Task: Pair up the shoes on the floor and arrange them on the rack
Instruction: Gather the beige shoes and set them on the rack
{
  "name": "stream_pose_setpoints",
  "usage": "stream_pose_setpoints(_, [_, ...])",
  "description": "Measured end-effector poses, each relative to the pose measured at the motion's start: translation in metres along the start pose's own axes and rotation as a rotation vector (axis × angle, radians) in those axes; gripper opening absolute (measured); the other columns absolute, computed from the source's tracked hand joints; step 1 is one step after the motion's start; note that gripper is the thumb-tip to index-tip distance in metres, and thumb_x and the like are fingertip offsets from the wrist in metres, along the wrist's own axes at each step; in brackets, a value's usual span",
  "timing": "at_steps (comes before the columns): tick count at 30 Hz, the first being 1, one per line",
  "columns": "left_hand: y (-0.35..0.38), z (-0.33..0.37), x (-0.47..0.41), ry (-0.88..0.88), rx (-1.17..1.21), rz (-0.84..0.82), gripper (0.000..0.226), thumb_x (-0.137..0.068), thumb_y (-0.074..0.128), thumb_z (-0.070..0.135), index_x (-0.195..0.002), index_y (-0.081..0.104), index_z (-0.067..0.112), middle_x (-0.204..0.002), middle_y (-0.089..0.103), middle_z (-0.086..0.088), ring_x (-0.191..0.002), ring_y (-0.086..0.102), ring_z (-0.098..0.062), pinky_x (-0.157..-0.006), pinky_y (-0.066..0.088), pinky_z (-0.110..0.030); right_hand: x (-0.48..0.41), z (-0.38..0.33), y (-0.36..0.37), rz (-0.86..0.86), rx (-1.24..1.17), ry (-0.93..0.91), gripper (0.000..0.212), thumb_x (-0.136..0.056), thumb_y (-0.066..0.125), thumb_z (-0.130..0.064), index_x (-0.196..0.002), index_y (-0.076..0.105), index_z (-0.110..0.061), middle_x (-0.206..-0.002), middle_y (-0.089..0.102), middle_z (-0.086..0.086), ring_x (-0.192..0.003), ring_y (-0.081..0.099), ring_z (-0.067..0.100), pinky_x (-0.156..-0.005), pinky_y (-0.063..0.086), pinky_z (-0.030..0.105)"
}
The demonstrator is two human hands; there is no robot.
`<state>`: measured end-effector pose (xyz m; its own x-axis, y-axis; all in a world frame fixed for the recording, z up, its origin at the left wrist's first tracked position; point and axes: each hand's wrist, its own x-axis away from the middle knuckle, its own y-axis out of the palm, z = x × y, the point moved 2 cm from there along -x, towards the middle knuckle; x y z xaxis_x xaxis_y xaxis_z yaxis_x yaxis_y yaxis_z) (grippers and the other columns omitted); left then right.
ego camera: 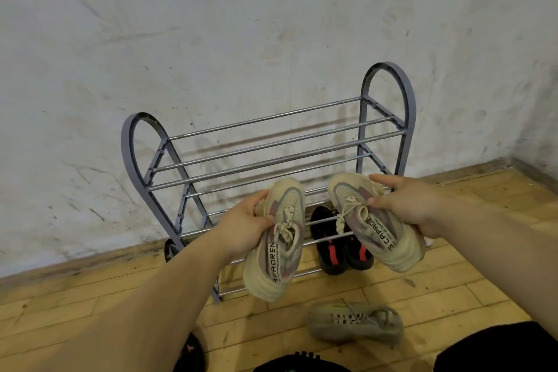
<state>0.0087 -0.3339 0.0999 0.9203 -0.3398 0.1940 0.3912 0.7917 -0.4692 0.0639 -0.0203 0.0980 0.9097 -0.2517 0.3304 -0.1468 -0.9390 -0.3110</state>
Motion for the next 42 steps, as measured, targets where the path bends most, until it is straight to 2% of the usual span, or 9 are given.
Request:
stream_pose_setpoints(8, [0.021, -0.015, -0.062, -0.027, 0.173, 0.208, 0.059, -0.107, 0.055, 0.018, -0.159, 0.033, 0.032, -0.142, 0.063, -0.007, -0.106, 0.071, -0.027, -0.090, 0.061, -0.042, -0.041, -0.002, 0.043, 0.035, -0.130, -0.026, 0.063, -0.099, 0.067, -0.014, -0.155, 0.043, -0.031, -0.149, 0.054, 0.010, -0.111, 0.067, 0.028, -0.089, 0.058, 0.040])
stream_pose_setpoints(11, [0.027, -0.018, -0.078, -0.022, 0.221, 0.274, 0.057, -0.108, 0.053, 0.020, -0.160, 0.031, 0.030, -0.142, 0.060, -0.002, -0.111, 0.064, -0.023, -0.083, 0.058, -0.032, -0.056, -0.005, 0.058, 0.057, -0.168, -0.026, 0.061, -0.104, 0.059, -0.020, -0.159, 0.035, -0.031, -0.154, 0.047, 0.005, -0.124, 0.060, 0.028, -0.097, 0.053, 0.039])
stream_pose_setpoints(16, [0.037, -0.032, -0.100, -0.102, 0.288, 0.377, 0.050, -0.106, 0.057, 0.025, -0.153, 0.042, 0.034, -0.141, 0.062, -0.011, -0.109, 0.070, -0.029, -0.091, 0.060, -0.044, -0.074, -0.005, 0.076, 0.068, -0.192, -0.015, 0.060, -0.105, 0.056, -0.025, -0.159, 0.032, -0.035, -0.154, 0.050, 0.005, -0.127, 0.059, 0.027, -0.106, 0.051, 0.046])
stream_pose_setpoints(20, [0.039, -0.043, -0.106, -0.159, 0.241, 0.322, 0.053, -0.101, 0.065, 0.036, -0.150, 0.047, 0.027, -0.139, 0.062, -0.007, -0.113, 0.068, -0.034, -0.089, 0.059, -0.042, -0.079, -0.005, 0.080, 0.041, -0.149, 0.011, 0.074, -0.100, 0.062, -0.018, -0.162, 0.025, -0.032, -0.157, 0.046, 0.006, -0.131, 0.056, 0.029, -0.109, 0.049, 0.049])
stream_pose_setpoints(26, [0.034, -0.051, -0.103, -0.204, 0.299, 0.082, 0.084, -0.089, 0.081, 0.033, -0.159, 0.034, 0.034, -0.145, 0.058, -0.002, -0.111, 0.066, -0.021, -0.081, 0.056, -0.032, -0.080, 0.003, 0.078, -0.071, -0.179, 0.089, 0.105, -0.065, 0.067, -0.017, -0.159, 0.025, -0.041, -0.153, 0.049, 0.006, -0.127, 0.056, 0.033, -0.106, 0.049, 0.056])
stream_pose_setpoints(31, [0.035, -0.063, -0.085, -0.293, 0.307, -0.095, 0.129, -0.066, 0.097, 0.030, -0.160, 0.011, 0.053, -0.139, 0.062, 0.002, -0.110, 0.070, -0.029, -0.079, 0.063, -0.040, -0.075, 0.005, 0.076, -0.061, -0.257, 0.092, 0.087, -0.089, 0.062, 0.000, -0.161, 0.026, -0.035, -0.148, 0.053, 0.010, -0.119, 0.061, 0.035, -0.096, 0.055, 0.053])
stream_pose_setpoints(34, [0.040, -0.063, -0.080, -0.279, 0.273, -0.078, 0.158, -0.037, 0.102, 0.023, -0.157, 0.006, 0.058, -0.156, 0.042, 0.004, -0.120, 0.063, -0.029, -0.076, 0.065, -0.045, -0.071, 0.004, 0.075, -0.074, -0.360, 0.129, 0.079, -0.100, 0.057, -0.003, -0.161, 0.021, -0.038, -0.153, 0.050, 0.007, -0.119, 0.062, 0.036, -0.088, 0.057, 0.051])
stream_pose_setpoints(38, [0.053, -0.073, -0.088, -0.236, 0.262, -0.023, 0.160, -0.024, 0.103, 0.026, -0.147, 0.011, 0.068, -0.163, 0.026, 0.004, -0.129, 0.054, -0.037, -0.076, 0.065, -0.054, -0.063, 0.003, 0.074, -0.145, -0.383, 0.156, 0.082, -0.101, 0.054, -0.003, -0.161, 0.015, -0.045, -0.153, 0.048, 0.000, -0.112, 0.064, 0.030, -0.086, 0.057, 0.050])
stream_pose_setpoints(42, [0.047, -0.058, -0.080, -0.180, 0.250, 0.065, 0.143, -0.035, 0.101, 0.035, -0.151, 0.021, 0.057, -0.148, 0.048, -0.006, -0.123, 0.061, -0.034, -0.090, 0.062, -0.052, -0.058, 0.001, 0.070, -0.168, -0.446, 0.138, 0.083, -0.099, 0.051, 0.003, -0.162, 0.018, -0.038, -0.140, 0.053, 0.003, -0.104, 0.064, 0.023, -0.083, 0.057, 0.044])
